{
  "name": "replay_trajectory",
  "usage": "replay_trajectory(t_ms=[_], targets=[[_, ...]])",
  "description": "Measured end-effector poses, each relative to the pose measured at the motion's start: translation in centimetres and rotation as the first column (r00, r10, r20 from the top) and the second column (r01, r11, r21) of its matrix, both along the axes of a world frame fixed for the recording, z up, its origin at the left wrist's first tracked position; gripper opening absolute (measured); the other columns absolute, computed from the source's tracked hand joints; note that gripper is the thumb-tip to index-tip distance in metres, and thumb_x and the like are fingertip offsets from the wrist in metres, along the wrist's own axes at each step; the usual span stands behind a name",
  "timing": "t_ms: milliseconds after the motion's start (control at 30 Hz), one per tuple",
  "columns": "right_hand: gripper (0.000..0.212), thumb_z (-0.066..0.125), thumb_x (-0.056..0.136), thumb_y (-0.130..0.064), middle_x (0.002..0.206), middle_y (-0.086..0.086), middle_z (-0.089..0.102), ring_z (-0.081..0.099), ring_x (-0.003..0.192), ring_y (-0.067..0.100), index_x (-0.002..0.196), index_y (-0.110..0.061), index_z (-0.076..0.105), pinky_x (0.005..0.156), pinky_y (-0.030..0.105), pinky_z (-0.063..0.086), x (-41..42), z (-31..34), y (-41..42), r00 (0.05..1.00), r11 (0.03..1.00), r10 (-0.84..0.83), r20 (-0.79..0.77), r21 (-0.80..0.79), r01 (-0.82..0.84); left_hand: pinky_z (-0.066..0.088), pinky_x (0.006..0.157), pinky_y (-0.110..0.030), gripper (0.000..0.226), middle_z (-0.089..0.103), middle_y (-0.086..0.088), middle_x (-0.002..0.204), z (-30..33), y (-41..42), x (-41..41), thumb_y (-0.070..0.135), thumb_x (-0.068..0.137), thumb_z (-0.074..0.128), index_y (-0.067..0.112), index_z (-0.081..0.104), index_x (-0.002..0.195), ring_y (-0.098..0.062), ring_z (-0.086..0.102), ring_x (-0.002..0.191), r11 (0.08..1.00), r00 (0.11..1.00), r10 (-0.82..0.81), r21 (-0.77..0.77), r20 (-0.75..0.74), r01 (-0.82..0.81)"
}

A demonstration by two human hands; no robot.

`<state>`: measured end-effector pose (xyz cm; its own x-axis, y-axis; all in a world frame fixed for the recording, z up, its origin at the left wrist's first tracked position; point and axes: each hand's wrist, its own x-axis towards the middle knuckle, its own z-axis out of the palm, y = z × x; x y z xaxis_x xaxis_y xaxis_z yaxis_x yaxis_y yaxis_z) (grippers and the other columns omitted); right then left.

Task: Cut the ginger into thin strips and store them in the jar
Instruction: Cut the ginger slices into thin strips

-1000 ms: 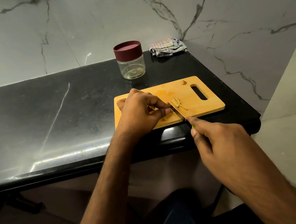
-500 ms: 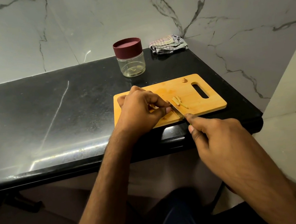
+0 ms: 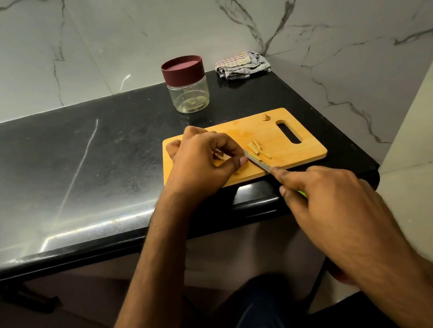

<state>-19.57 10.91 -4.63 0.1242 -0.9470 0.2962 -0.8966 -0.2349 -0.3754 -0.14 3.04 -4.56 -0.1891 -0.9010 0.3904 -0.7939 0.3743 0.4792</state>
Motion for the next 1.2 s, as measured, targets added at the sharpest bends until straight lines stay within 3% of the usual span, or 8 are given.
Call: replay_trajectory(t_ms=[100,200,333,467,633,733,933,1200], targets=[[0.043,0.039,0.099,-0.041,0.100,-0.012,0.054,0.047,0.088,0.005,0.142,-0.045,0.035,0.069,0.019,0.040,-0.1,-0.2,-0.3,1.000,1.000,0.007,0.005,-0.017,-0.007,0.022,0.097,-0.040,0.009,0.057,0.027,0.098,-0.1,-0.1,-0.1,0.041,0.090,0.071,0.047,0.067,0.096,-0.008,0.038,0.114,0.999,0.995,-0.032,0.012,0.091,0.031],[0.043,0.037,0.099,-0.042,0.097,-0.012,0.051,0.044,0.086,0.004,0.143,-0.044,0.034,0.067,0.018,0.038,0.1,-0.3,-0.3,1.000,0.999,0.021,0.018,-0.026,-0.021,0.018,0.094,-0.038,0.015,0.051,0.026,0.106,0.0,-0.2,-0.3,0.041,0.095,0.064,0.050,0.069,0.105,-0.009,0.033,0.118,0.998,0.986,-0.064,0.036,0.156,0.059],[0.043,0.039,0.099,-0.042,0.094,-0.013,0.052,0.047,0.083,0.005,0.142,-0.043,0.037,0.064,0.018,0.036,0.1,-0.3,-0.3,0.998,0.999,0.044,0.037,-0.024,-0.044,0.025,0.100,-0.044,0.023,0.052,0.026,0.108,0.0,-0.3,-0.2,0.041,0.096,0.062,0.051,0.067,0.117,-0.008,0.032,0.118,0.998,0.985,-0.060,0.038,0.159,0.055],[0.041,0.041,0.099,-0.039,0.098,-0.013,0.063,0.048,0.078,0.002,0.139,-0.040,0.044,0.060,0.012,0.034,0.0,-0.4,-0.1,0.993,0.999,0.046,0.110,-0.033,-0.043,0.021,0.094,-0.036,0.017,0.065,0.029,0.092,-0.3,-0.3,-0.1,0.040,0.086,0.075,0.045,0.068,0.101,-0.006,0.042,0.114,1.000,1.000,-0.018,-0.005,-0.001,0.018],[0.041,0.040,0.099,-0.038,0.070,-0.020,0.044,0.044,0.060,-0.001,0.139,-0.038,0.045,0.048,0.005,0.025,0.7,-0.2,0.3,0.990,0.999,0.054,0.134,-0.010,-0.053,0.013,0.075,-0.027,0.018,0.068,0.029,0.087,0.1,-0.1,-0.2,0.040,0.081,0.081,0.041,0.069,0.095,-0.001,0.044,0.112,1.000,0.999,0.024,0.007,-0.043,-0.024],[0.042,0.039,0.099,-0.038,0.064,-0.020,0.037,0.040,0.057,-0.003,0.140,-0.037,0.043,0.046,0.007,0.024,0.9,-0.1,0.3,0.990,0.999,0.050,0.133,-0.002,-0.051,0.015,0.081,-0.028,0.021,0.070,0.028,0.083,0.0,0.0,-0.2,0.038,0.080,0.082,0.039,0.066,0.095,0.000,0.046,0.110,1.000,0.997,0.019,0.001,-0.070,-0.019],[0.040,0.039,0.099,-0.038,0.072,-0.018,0.046,0.044,0.060,-0.001,0.139,-0.036,0.046,0.051,0.004,0.026,1.0,-0.1,0.4,0.980,0.997,0.078,0.185,-0.009,-0.078,0.027,0.095,-0.039,0.021,0.065,0.028,0.083,-0.1,0.0,-0.1,0.037,0.081,0.080,0.050,0.064,0.076,0.002,0.038,0.103,1.000,0.999,0.024,-0.014,-0.042,-0.025],[0.042,0.035,0.099,-0.040,0.067,-0.018,0.044,0.047,0.061,0.000,0.140,-0.034,0.044,0.049,0.005,0.026,1.1,0.0,0.7,0.977,0.995,0.097,0.191,0.005,-0.100,0.017,0.089,-0.031,0.021,0.065,0.026,0.087,0.3,0.2,-0.4,0.040,0.081,0.079,0.052,0.062,0.074,-0.002,0.038,0.106,0.999,0.999,0.044,-0.022,0.016,-0.044]])
